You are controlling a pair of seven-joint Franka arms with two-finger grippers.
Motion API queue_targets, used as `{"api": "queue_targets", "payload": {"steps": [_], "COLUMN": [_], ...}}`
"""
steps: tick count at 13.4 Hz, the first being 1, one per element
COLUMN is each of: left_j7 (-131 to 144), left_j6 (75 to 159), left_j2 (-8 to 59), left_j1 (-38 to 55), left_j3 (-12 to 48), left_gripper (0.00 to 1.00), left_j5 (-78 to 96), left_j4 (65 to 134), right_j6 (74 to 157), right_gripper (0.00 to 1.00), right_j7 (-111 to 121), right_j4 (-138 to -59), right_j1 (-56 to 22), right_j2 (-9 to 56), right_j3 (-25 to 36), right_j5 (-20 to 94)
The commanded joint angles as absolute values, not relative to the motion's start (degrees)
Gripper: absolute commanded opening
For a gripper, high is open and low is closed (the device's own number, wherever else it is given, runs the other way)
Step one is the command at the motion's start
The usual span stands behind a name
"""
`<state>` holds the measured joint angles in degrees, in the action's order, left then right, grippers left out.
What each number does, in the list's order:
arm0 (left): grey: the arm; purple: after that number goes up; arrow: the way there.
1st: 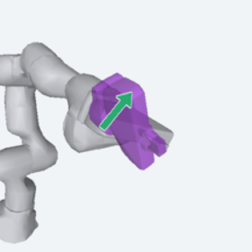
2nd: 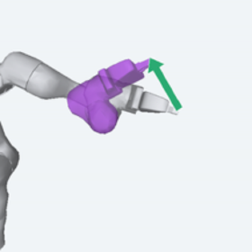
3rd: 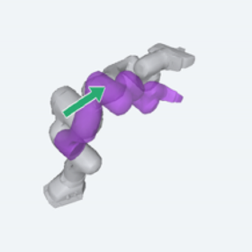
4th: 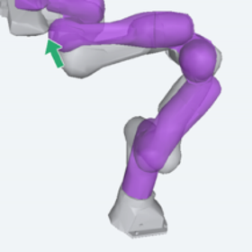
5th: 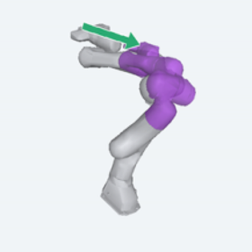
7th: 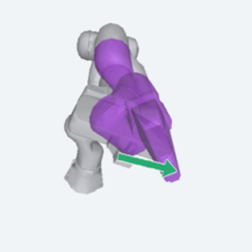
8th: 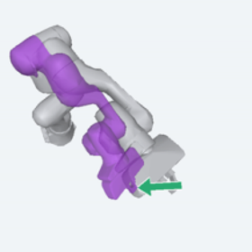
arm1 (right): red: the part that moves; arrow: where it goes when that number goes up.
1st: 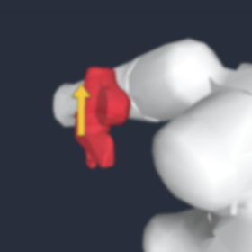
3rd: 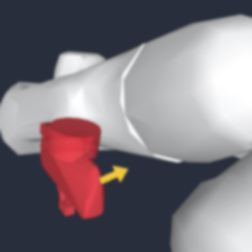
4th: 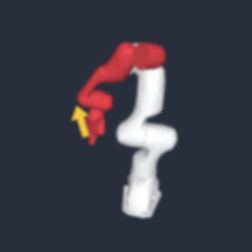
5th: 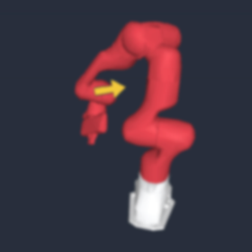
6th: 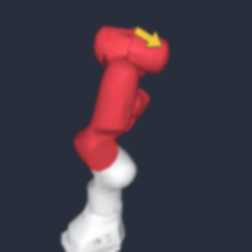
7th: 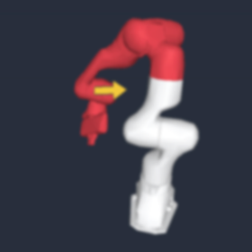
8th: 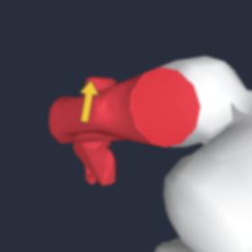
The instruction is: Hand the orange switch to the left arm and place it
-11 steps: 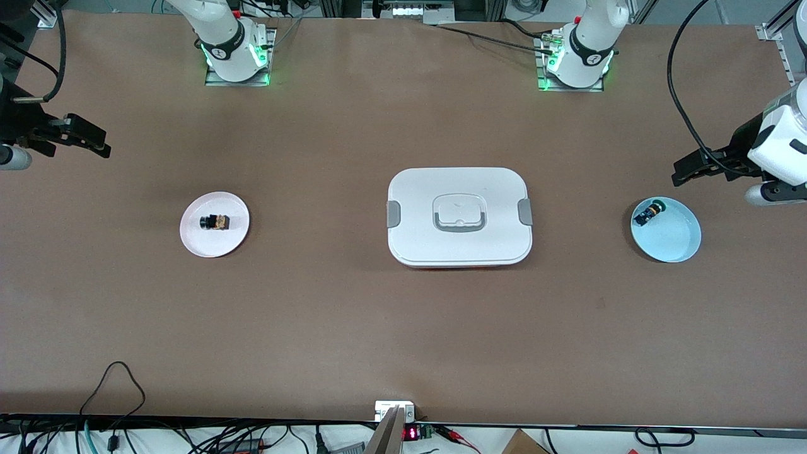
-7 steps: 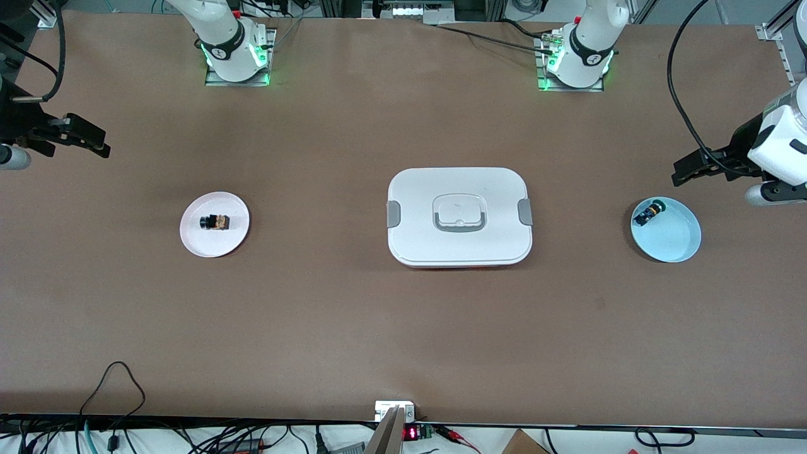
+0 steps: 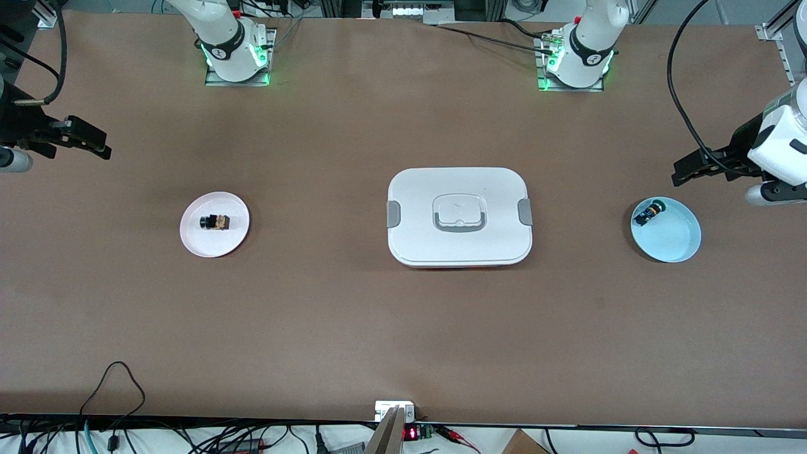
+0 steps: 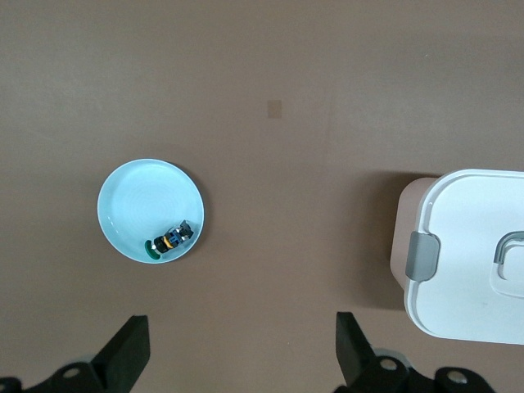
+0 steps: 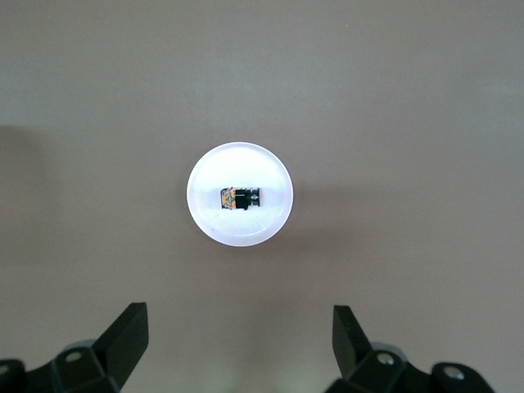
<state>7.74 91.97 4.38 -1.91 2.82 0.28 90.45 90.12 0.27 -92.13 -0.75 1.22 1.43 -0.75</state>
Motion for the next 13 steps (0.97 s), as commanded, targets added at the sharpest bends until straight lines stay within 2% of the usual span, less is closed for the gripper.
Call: {"api": "queue_targets", "payload": {"steps": [1, 8, 13], "left_j7": [8.4, 8.4, 8.4], "left_j6": [91.3, 91.3, 91.2], "left_j2": [5.3, 5.3, 5.3], "left_j1": [-1.9, -1.9, -1.9], "left_j3": [2.9, 2.9, 2.9], "left_gripper": [1.00, 1.00, 1.00], "left_j5": [-0.4, -0.4, -0.4], "left_j4": [88.9, 88.9, 88.9], "right_j6": [90.0, 90.3, 91.3], "right_gripper": [1.00, 1.00, 1.00], "right_j7": [0.6, -0.5, -0.5], "right_j4": [-90.9, -91.0, -91.0], "right_j1": [-0.4, -3.1, -2.1], "right_j2": [2.5, 3.9, 7.8], "right_j3": [1.1, 0.7, 1.2], "right_j5": [-0.1, -2.1, 0.9]}}
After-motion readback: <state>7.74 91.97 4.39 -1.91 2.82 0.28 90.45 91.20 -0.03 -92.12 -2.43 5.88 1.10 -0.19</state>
